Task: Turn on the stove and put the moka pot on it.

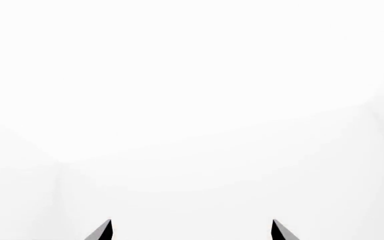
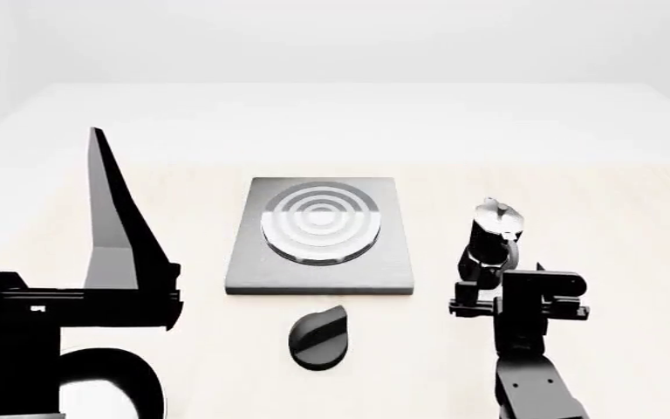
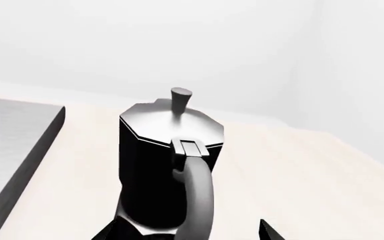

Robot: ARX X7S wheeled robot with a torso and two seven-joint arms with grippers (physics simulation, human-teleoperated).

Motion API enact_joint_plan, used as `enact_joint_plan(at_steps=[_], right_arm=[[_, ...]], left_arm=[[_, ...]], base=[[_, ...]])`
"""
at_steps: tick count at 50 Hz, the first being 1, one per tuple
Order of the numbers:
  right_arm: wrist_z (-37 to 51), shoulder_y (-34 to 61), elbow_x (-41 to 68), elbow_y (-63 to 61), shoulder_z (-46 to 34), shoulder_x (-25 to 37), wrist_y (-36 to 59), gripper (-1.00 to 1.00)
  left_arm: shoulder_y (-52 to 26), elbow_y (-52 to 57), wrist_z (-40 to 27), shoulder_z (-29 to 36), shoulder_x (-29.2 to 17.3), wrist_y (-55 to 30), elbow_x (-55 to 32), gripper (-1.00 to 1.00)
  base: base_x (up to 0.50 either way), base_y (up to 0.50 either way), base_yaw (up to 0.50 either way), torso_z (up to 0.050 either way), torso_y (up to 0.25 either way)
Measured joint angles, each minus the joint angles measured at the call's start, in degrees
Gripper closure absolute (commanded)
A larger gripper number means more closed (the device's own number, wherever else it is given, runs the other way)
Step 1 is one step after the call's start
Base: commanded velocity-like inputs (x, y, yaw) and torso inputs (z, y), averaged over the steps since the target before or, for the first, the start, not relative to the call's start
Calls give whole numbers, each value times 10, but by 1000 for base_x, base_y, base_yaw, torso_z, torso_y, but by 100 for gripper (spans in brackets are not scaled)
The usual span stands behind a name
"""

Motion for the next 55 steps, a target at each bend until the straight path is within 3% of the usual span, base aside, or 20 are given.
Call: enact_joint_plan(at_steps=[10,11,32,45,55], right_arm=[[-4,10,-1,30,-1,-5,-16,-100],[-4,10,-1,29,-1,-4,-15,100],[-4,-5,12,-23,-6,3,6,100],[31,4,22,-204,-3,36,127,100],[46,40,13,-276,-11,39,183,100]], left_arm=[[1,1,-2,1,-1,-1,-2,-100],[1,1,-2,1,-1,-1,-2,-100],[0,0,-5,3,-4,0,-6,-100],[2,-1,-8,1,-6,3,-9,-100],[9,-3,-11,-2,-8,12,-11,-100]], base=[[0,0,0,0,0],[0,0,0,0,0],[0,0,-1,0,0],[0,0,0,0,1],[0,0,0,0,1]])
